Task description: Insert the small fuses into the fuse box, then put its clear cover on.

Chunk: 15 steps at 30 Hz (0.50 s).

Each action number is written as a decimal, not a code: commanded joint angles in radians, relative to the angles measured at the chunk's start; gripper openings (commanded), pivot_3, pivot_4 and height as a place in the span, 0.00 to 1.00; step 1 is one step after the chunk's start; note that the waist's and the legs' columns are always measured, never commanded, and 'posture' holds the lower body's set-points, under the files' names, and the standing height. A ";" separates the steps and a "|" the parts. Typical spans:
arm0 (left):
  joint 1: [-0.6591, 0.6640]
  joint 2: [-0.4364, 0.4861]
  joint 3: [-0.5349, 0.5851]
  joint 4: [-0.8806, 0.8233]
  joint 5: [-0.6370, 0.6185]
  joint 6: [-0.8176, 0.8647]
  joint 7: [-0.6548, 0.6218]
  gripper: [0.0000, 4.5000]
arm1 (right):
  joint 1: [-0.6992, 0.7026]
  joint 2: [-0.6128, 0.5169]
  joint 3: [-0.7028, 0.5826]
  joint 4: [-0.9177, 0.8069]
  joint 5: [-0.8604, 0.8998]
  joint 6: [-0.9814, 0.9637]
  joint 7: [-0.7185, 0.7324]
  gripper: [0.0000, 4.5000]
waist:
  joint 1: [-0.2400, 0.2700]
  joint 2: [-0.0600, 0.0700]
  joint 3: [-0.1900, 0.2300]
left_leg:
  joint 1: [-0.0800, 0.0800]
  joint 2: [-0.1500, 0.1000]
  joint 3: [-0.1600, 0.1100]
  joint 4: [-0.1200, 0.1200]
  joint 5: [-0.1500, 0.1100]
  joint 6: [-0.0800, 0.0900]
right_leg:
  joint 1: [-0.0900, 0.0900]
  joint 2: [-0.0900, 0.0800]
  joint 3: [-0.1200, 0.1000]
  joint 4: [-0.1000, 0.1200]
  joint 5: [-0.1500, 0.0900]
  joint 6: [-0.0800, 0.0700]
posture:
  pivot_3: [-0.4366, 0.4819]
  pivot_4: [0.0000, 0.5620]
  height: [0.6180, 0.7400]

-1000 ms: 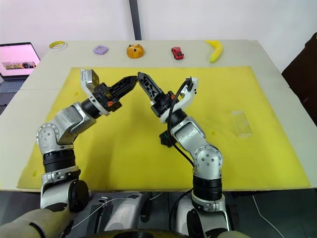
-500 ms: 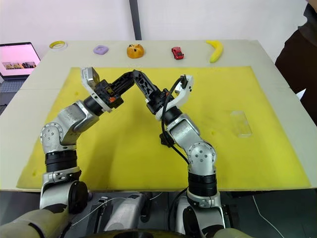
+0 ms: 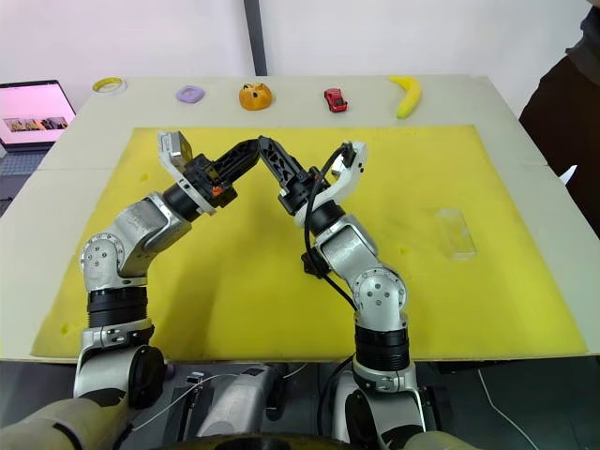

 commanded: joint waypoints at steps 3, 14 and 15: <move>-0.008 0.000 -0.007 -0.050 -0.026 -0.017 -0.009 0.00 | -0.019 0.031 0.013 -0.015 -0.007 -0.013 0.013 0.61 | 0.000 0.000 0.000 | 0.000 0.000 0.000 0.000 0.000 0.000 | 0.000 0.000 0.000 0.000 0.000 0.000 | 0.48 0.27 0.96; -0.006 0.008 -0.018 -0.052 -0.038 -0.018 -0.004 0.00 | -0.018 0.033 0.013 -0.014 -0.013 -0.015 0.021 0.08 | 0.000 0.000 0.000 | 0.000 0.000 0.000 0.000 0.000 0.000 | 0.000 0.000 0.000 0.000 0.000 0.000 | 0.48 0.27 0.96; -0.007 0.009 -0.019 -0.051 -0.040 -0.017 -0.004 0.00 | -0.018 0.033 0.014 -0.014 -0.012 -0.014 0.025 0.08 | 0.000 0.000 0.000 | 0.000 0.000 0.000 0.000 0.000 0.000 | 0.000 0.000 0.000 0.000 0.000 0.000 | 0.48 0.27 0.96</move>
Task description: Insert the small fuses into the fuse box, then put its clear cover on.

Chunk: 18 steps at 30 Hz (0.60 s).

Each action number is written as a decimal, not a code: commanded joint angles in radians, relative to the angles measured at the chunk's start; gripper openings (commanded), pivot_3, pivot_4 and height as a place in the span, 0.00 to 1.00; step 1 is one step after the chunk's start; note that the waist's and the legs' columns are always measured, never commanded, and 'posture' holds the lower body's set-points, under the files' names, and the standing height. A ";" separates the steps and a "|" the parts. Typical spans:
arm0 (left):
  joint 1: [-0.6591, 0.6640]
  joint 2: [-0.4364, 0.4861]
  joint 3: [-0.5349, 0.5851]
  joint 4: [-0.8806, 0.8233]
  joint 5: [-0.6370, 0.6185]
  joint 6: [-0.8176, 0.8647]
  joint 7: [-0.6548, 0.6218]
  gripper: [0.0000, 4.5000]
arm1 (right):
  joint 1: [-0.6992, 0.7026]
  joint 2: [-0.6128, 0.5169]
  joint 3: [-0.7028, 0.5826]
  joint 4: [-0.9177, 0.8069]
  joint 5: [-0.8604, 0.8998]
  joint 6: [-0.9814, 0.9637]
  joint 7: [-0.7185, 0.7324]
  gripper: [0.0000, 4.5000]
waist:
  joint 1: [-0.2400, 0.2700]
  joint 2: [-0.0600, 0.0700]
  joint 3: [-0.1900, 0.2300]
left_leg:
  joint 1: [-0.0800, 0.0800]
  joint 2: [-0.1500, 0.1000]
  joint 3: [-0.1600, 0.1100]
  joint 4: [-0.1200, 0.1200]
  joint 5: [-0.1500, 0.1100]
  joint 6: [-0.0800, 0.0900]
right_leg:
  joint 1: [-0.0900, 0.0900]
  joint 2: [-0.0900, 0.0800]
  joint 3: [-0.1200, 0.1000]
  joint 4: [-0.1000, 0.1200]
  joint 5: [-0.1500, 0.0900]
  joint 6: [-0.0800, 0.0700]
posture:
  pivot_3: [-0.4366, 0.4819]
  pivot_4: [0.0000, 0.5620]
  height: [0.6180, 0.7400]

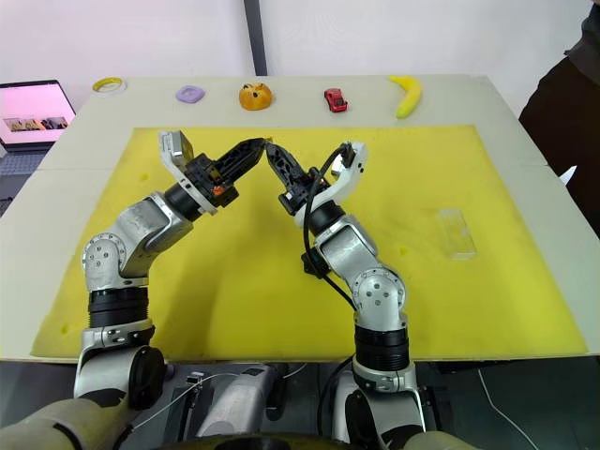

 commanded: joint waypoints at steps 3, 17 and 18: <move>-0.008 0.009 -0.013 -0.044 -0.030 -0.002 -0.004 0.00 | -0.019 0.032 0.014 -0.019 0.008 -0.008 0.025 0.08 | 0.000 0.000 0.000 | 0.000 0.000 0.000 0.000 0.000 0.000 | 0.000 0.000 0.000 0.000 0.000 0.000 | 0.48 0.27 0.96; -0.003 0.009 -0.031 -0.048 -0.047 0.003 0.011 0.00 | -0.027 0.035 0.013 -0.012 0.004 -0.016 0.031 0.08 | 0.000 0.000 0.000 | 0.000 0.000 0.000 0.000 0.000 0.000 | 0.000 0.000 0.000 0.000 0.000 0.000 | 0.48 0.27 0.96; -0.002 0.010 -0.032 -0.049 -0.046 0.003 0.011 0.00 | -0.027 0.036 0.013 -0.011 0.004 -0.017 0.032 0.08 | 0.000 0.000 0.000 | 0.000 0.000 0.000 0.000 0.000 0.000 | 0.000 0.000 0.000 0.000 0.000 0.000 | 0.48 0.27 0.96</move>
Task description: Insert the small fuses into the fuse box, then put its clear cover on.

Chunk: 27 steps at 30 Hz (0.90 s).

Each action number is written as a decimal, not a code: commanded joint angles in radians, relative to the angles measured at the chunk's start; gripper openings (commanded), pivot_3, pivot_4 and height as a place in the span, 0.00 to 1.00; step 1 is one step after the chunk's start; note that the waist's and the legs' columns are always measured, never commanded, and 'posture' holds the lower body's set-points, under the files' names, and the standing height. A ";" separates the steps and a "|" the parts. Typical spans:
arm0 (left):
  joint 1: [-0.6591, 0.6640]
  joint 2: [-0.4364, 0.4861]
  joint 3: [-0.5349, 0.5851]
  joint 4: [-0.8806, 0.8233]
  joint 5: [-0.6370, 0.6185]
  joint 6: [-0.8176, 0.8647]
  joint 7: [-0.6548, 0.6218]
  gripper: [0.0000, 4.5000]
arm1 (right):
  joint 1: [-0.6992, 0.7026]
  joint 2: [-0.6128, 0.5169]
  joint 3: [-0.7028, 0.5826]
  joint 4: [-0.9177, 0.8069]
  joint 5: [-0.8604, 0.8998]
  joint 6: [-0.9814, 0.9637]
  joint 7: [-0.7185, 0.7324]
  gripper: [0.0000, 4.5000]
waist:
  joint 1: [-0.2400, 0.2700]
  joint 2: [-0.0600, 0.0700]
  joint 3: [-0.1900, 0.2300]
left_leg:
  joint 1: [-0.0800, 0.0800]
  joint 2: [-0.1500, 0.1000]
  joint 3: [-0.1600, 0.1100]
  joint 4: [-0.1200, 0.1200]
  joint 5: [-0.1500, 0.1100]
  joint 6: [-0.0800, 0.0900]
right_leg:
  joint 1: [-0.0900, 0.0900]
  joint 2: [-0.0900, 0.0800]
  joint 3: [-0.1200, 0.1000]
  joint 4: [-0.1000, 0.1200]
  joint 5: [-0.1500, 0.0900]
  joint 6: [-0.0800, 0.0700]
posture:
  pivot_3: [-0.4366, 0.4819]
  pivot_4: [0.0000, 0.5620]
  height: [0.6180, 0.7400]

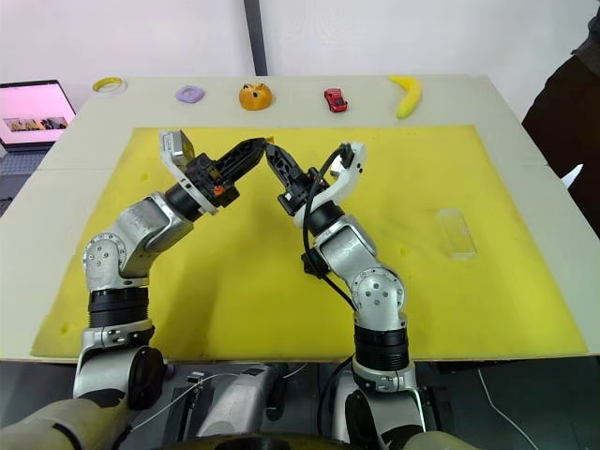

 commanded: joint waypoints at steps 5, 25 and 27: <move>-0.003 0.010 -0.016 -0.046 -0.032 0.004 0.005 0.00 | -0.028 0.036 0.011 -0.019 0.000 -0.022 0.031 0.04 | 0.000 0.000 0.000 | 0.000 0.000 0.000 0.000 0.000 0.000 | 0.000 0.000 0.000 0.000 0.000 0.000 | 0.48 0.27 0.96; -0.002 0.063 -0.036 -0.031 -0.032 0.026 -0.012 0.00 | -0.027 0.019 0.003 -0.036 0.000 -0.025 0.047 0.04 | 0.000 0.000 0.000 | 0.000 0.000 0.000 -0.001 0.000 0.000 | -0.001 0.000 0.000 0.000 0.000 0.000 | 0.48 0.27 0.96; -0.002 0.103 -0.031 -0.024 -0.035 0.054 -0.042 0.14 | -0.030 0.002 -0.002 -0.042 -0.001 -0.019 0.054 0.00 | -0.001 0.000 0.000 | 0.000 0.000 0.000 -0.001 0.000 0.000 | -0.001 0.000 0.000 0.000 0.000 0.000 | 0.48 0.27 0.96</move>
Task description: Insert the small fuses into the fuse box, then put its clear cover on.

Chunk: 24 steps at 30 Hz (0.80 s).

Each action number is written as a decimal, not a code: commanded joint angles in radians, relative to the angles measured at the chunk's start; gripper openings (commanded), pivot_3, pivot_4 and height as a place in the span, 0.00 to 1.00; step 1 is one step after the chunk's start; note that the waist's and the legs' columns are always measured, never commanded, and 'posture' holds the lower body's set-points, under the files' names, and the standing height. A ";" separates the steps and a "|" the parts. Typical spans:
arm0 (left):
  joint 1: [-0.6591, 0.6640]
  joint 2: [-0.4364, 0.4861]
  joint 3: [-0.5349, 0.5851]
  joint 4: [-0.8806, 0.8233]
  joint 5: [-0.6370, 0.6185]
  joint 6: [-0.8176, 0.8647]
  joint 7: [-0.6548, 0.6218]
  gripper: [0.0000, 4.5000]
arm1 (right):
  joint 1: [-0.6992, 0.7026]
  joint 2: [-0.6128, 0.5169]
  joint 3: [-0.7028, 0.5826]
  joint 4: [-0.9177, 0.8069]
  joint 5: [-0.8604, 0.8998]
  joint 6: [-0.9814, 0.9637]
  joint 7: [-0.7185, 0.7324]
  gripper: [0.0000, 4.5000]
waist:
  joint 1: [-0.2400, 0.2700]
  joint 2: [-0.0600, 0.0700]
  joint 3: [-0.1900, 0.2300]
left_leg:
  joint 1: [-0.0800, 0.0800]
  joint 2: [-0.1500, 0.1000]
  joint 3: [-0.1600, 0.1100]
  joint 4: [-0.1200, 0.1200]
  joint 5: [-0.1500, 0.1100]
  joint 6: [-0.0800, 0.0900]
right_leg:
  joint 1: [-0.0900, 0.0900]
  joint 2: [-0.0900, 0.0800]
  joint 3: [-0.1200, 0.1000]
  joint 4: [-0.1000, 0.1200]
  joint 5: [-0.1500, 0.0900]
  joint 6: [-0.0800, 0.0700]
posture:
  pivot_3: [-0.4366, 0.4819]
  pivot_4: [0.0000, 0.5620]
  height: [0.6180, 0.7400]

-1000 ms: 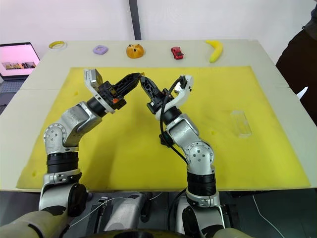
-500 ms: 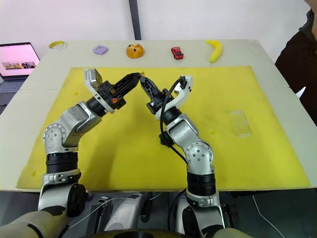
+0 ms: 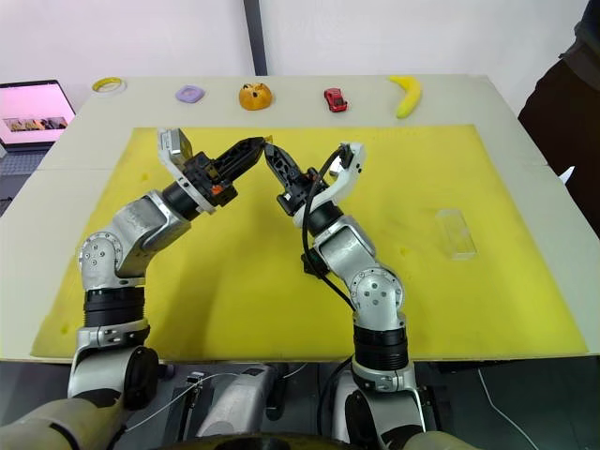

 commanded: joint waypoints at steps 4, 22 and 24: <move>-0.008 0.128 -0.015 0.004 0.018 0.110 -0.093 0.52 | -0.031 -0.023 -0.019 -0.061 0.010 -0.003 0.032 0.00 | 0.000 0.000 0.000 | 0.000 0.000 0.000 0.000 0.000 0.000 | 0.000 0.000 0.000 0.000 0.000 0.000 | 0.48 0.27 0.96; -0.107 0.426 -0.258 -0.157 0.700 0.071 -0.842 0.99 | 0.051 -0.521 -0.115 -0.319 0.116 0.236 0.130 0.00 | 0.000 0.001 0.001 | -0.001 0.001 0.001 -0.006 -0.001 0.002 | -0.003 0.000 0.002 -0.003 -0.001 -0.003 | 0.48 0.27 0.96; -0.095 0.453 -0.330 -0.206 0.836 -0.029 -0.966 0.99 | 0.100 -0.646 -0.149 -0.373 0.106 0.275 0.157 0.00 | 0.002 0.002 0.001 | -0.002 0.001 0.002 -0.007 -0.001 0.002 | -0.004 -0.001 0.002 -0.003 -0.002 -0.003 | 0.48 0.27 0.96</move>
